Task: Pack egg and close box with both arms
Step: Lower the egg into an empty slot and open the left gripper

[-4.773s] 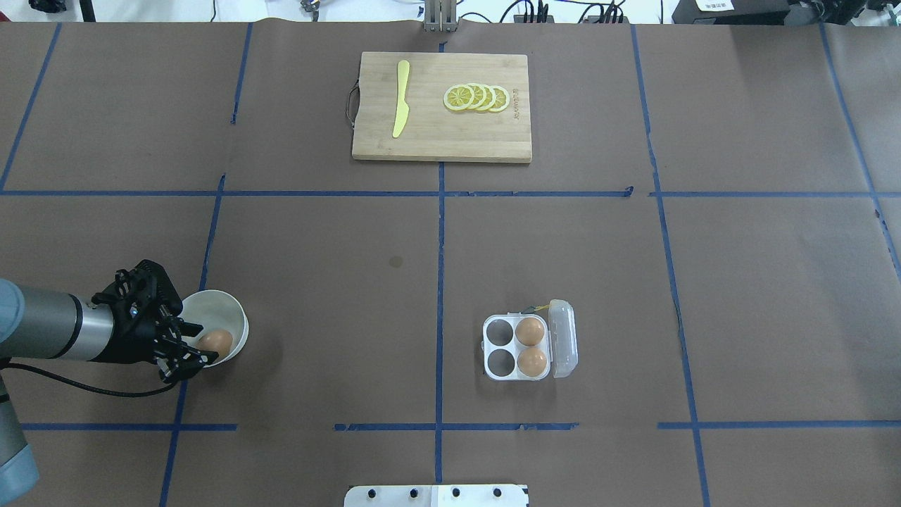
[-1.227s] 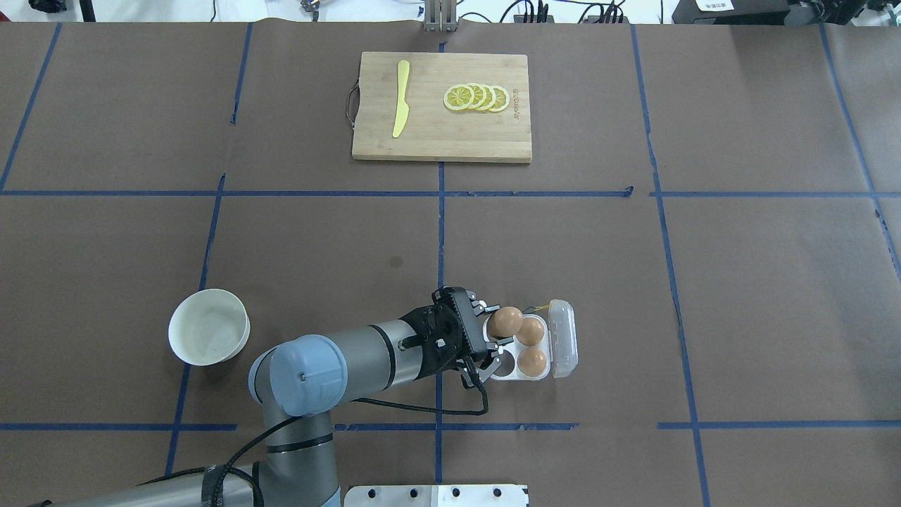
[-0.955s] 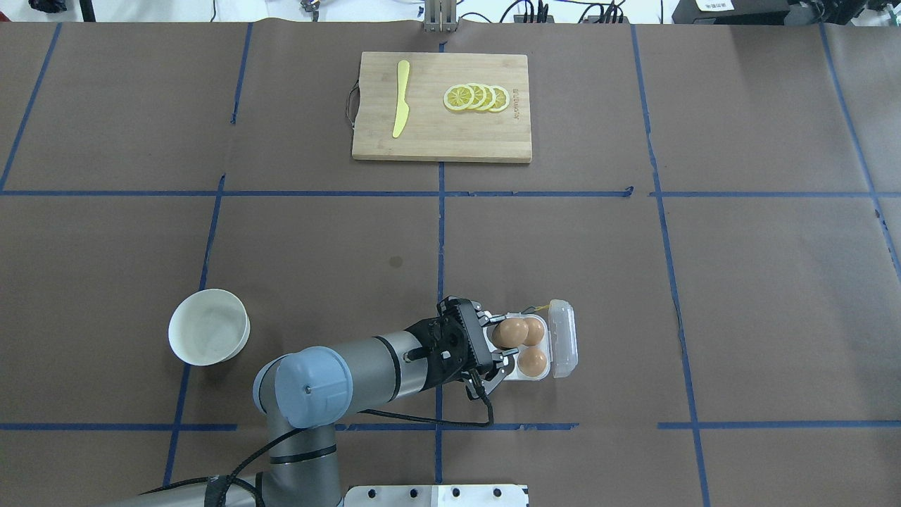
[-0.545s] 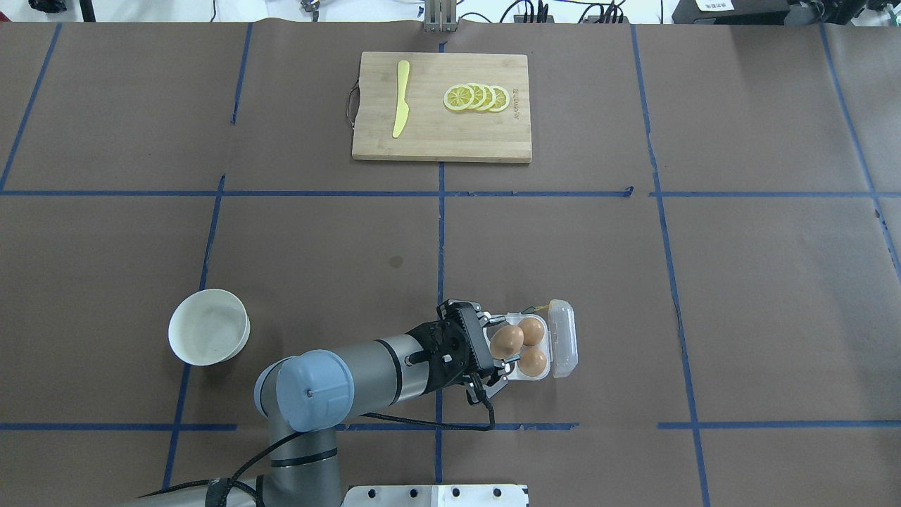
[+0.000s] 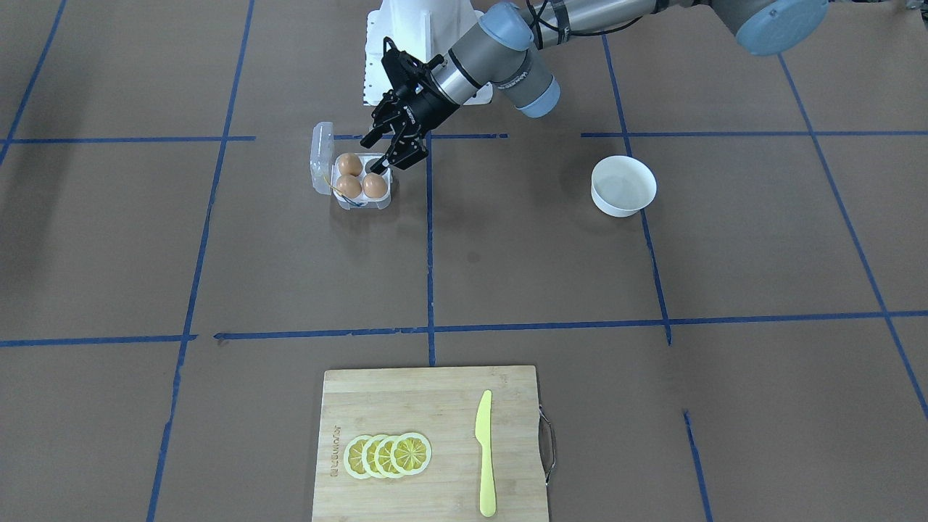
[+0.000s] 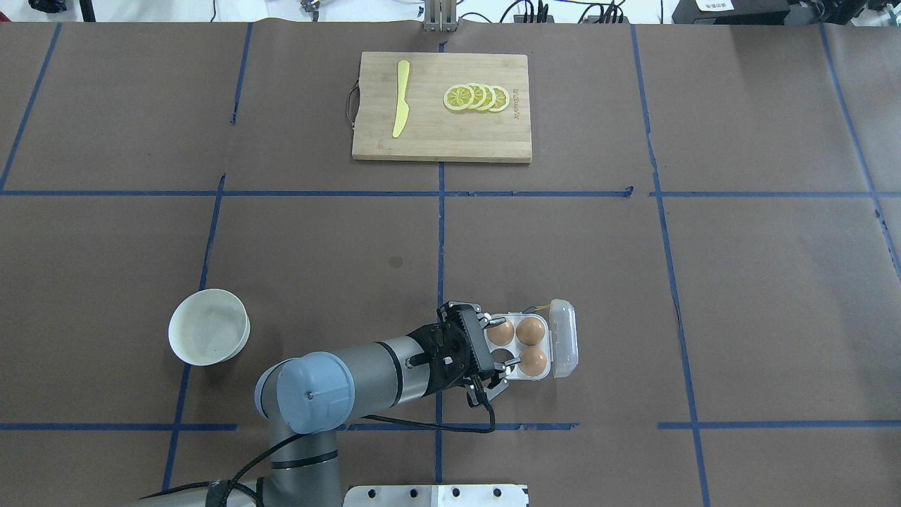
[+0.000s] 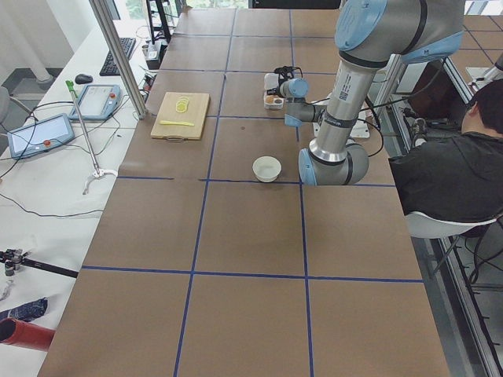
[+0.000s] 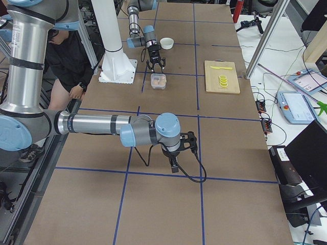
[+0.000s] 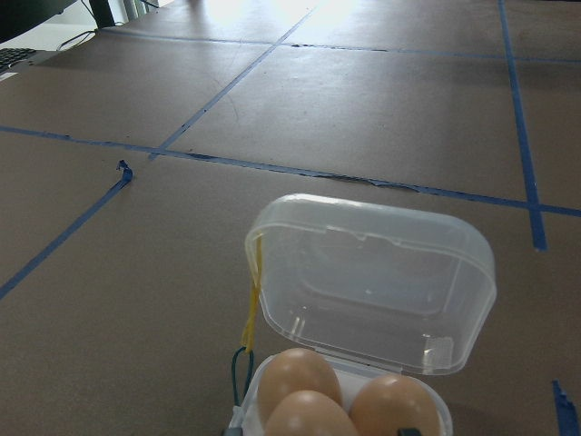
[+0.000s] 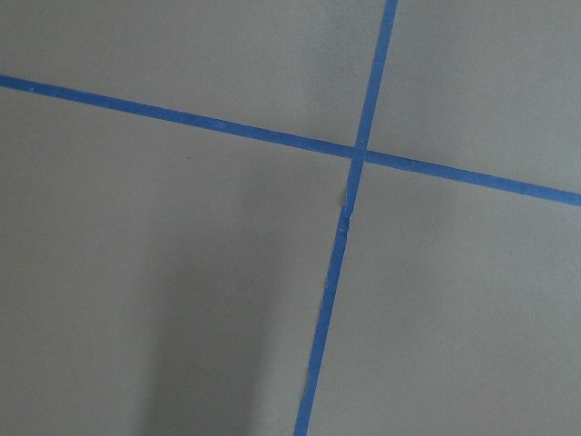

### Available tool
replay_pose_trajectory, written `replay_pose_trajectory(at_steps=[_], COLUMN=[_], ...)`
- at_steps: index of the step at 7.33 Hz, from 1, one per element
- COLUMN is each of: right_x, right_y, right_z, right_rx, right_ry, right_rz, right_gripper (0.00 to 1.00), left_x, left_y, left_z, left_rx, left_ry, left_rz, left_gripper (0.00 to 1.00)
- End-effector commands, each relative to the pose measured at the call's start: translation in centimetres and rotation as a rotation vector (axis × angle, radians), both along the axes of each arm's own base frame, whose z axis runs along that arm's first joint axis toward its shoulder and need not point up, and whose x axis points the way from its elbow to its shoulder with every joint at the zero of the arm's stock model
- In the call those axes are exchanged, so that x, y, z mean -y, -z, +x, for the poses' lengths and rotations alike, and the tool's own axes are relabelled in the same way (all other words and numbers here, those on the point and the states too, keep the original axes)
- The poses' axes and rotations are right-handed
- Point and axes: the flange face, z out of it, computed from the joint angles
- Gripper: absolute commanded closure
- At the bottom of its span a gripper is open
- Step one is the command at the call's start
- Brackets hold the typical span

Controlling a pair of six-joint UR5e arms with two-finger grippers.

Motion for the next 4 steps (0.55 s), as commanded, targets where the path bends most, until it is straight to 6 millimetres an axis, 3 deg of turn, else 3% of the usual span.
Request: replay_pose_trajectory(at_steps=[1,2,3,4], right_x=[0.0,-0.1,-0.1,-0.1], right_y=[0.0,-0.1,-0.1,-0.1], right_z=[0.0,0.0,0.0,0.0], right_rx=[0.000,0.000,0.002,0.002], right_ry=[-0.001,-0.002,-0.002,-0.002], right_rz=[0.000,-0.002,-0.002,-0.002], right_gripper=[0.00,0.00,0.00,0.00], left_x=[0.2,0.9,1.7,3.3], left_y=[1.2,1.5,1.0,0.6], left_z=[-1.1,-1.8,-2.2,-2.7], left_rx=[-0.063,-0.080,-0.074,-0.045], left_ry=[-0.010,-0.012,-0.020,0.004], left_rz=[-0.077,-0.117,-0.144,-0.172], left_gripper=[0.35,0.35,0.01,0.00])
